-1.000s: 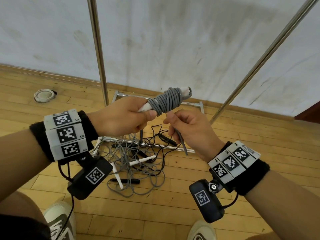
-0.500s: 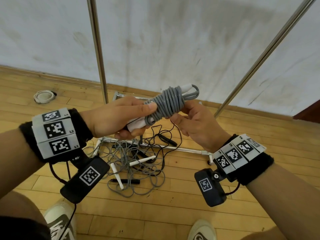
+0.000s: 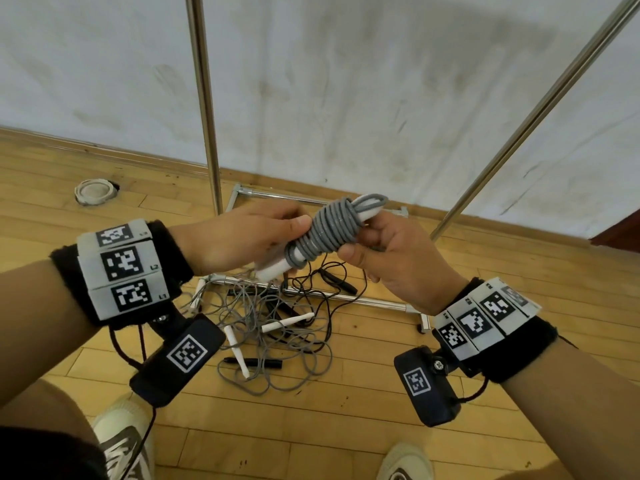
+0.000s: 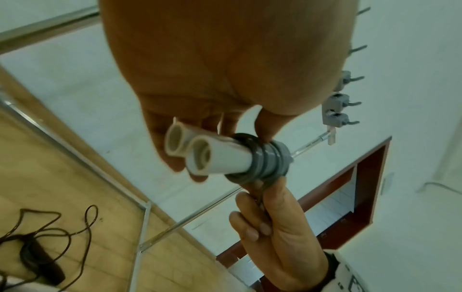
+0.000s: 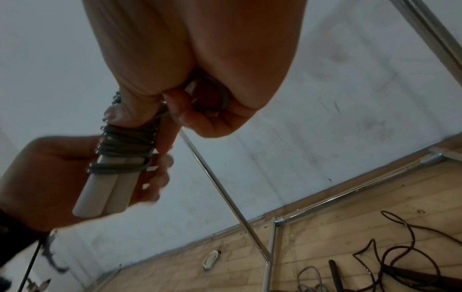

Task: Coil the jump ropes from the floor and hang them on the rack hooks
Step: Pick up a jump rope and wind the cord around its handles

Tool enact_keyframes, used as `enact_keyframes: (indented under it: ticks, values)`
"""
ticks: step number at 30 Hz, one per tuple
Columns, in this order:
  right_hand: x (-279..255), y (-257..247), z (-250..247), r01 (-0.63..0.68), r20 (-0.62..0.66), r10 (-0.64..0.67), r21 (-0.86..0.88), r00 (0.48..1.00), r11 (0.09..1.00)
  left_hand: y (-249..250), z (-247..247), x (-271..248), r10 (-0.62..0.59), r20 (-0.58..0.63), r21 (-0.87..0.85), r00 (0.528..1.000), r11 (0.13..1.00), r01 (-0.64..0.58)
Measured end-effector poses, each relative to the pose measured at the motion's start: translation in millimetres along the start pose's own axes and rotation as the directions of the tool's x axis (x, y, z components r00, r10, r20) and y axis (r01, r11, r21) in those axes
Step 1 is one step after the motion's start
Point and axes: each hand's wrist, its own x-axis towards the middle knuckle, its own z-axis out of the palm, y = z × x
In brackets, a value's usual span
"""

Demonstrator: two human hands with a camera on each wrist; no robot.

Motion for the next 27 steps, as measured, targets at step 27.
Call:
enact_keyframes:
  ticks: [27]
  values:
    - [1,-3,-8,-0.048,-0.281,0.095,0.169,0.955,0.984,-6,9,11,0.085,-0.169,0.393,0.982,0.92,-0.012]
